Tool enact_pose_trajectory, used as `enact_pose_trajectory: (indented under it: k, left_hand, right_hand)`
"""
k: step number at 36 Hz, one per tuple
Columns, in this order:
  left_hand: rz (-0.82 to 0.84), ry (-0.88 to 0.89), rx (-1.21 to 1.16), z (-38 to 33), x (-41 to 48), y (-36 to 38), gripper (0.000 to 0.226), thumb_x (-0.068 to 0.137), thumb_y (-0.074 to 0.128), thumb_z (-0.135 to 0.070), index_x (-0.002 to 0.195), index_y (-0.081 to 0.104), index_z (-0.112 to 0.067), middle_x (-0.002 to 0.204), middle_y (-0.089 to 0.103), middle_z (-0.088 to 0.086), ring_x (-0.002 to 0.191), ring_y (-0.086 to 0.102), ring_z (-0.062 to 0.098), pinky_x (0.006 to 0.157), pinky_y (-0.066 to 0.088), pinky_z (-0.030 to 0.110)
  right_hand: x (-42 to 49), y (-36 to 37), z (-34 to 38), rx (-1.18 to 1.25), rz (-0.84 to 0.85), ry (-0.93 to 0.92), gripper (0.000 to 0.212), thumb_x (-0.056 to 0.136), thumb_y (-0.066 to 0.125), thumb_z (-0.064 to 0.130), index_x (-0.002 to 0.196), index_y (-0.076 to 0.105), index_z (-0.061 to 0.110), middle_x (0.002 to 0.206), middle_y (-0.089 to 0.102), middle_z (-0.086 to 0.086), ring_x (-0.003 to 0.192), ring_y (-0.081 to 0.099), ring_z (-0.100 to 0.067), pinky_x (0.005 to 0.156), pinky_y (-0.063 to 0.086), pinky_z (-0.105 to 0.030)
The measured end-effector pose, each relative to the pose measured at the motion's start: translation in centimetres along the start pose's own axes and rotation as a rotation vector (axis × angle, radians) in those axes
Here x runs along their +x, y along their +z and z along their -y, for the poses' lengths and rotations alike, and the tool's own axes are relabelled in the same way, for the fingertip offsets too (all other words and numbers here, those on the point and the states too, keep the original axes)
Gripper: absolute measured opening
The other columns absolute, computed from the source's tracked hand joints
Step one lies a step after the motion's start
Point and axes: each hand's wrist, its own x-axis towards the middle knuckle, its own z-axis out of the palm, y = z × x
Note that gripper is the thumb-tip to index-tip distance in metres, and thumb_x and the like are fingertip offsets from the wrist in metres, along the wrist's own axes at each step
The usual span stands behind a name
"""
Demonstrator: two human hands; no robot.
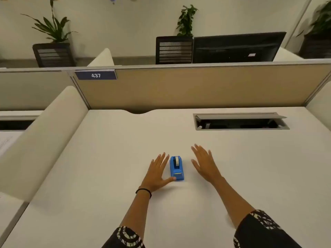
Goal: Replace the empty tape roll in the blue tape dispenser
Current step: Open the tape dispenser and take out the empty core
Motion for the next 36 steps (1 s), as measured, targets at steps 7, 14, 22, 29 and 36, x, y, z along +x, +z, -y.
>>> enact_pose_trajectory:
  k: [7, 14, 22, 29, 36]
  left_hand:
    - [0.143, -0.076, -0.146, -0.4, 1.0, 1.1, 0.114, 0.069, 0.067, -0.061, 0.145, -0.007, -0.021, 0.157, -0.004, -0.003, 0.144, 0.004, 0.011, 0.115, 0.008, 0.026]
    - [0.158, -0.091, -0.22, -0.3, 2.2, 1.5, 0.112, 0.068, 0.07, -0.057, 0.146, -0.001, -0.021, 0.156, 0.012, -0.001, 0.142, 0.017, 0.017, 0.118, 0.014, 0.039]
    - [0.206, -0.073, -0.249, 0.4, 3.2, 1.1, 0.111, 0.066, 0.075, -0.052, 0.146, 0.003, -0.023, 0.154, 0.018, 0.0, 0.14, 0.02, 0.021, 0.117, 0.018, 0.042]
    - [0.233, -0.112, -0.245, 0.7, 3.3, 1.4, 0.111, 0.067, 0.074, -0.051, 0.146, 0.0, -0.025, 0.156, 0.012, 0.001, 0.144, 0.01, 0.023, 0.117, 0.013, 0.043]
    - [0.237, -0.116, -0.265, 0.7, 3.3, 1.2, 0.111, 0.067, 0.075, -0.051, 0.146, 0.0, -0.026, 0.157, 0.011, 0.0, 0.144, 0.006, 0.023, 0.118, 0.013, 0.045]
  right_hand:
    - [1.6, 1.1, 3.5, 0.101, 0.096, -0.174, 0.054, 0.096, 0.037, 0.033, 0.142, 0.011, 0.024, 0.155, 0.014, -0.002, 0.143, 0.011, -0.017, 0.117, 0.008, -0.038]
    - [3.1, 1.3, 5.0, 0.13, 0.226, -0.219, 0.067, 0.09, 0.051, 0.029, 0.143, 0.01, 0.022, 0.155, 0.016, -0.003, 0.141, 0.018, -0.018, 0.117, 0.011, -0.041]
    - [4.3, 0.6, 6.1, 0.105, 0.352, -0.168, 0.071, 0.084, 0.053, 0.007, 0.142, 0.013, 0.016, 0.147, 0.033, -0.01, 0.131, 0.035, -0.027, 0.114, 0.019, -0.04]
    - [4.9, 0.5, 6.4, 0.028, 0.402, -0.112, 0.07, 0.085, 0.054, 0.005, 0.142, 0.015, 0.013, 0.141, 0.04, -0.015, 0.123, 0.043, -0.031, 0.1, 0.04, -0.038]
    - [5.1, 0.9, 6.6, -0.048, 0.373, -0.07, 0.06, 0.085, 0.056, 0.01, 0.136, 0.026, 0.01, 0.13, 0.049, -0.017, 0.113, 0.05, -0.031, 0.09, 0.046, -0.039]
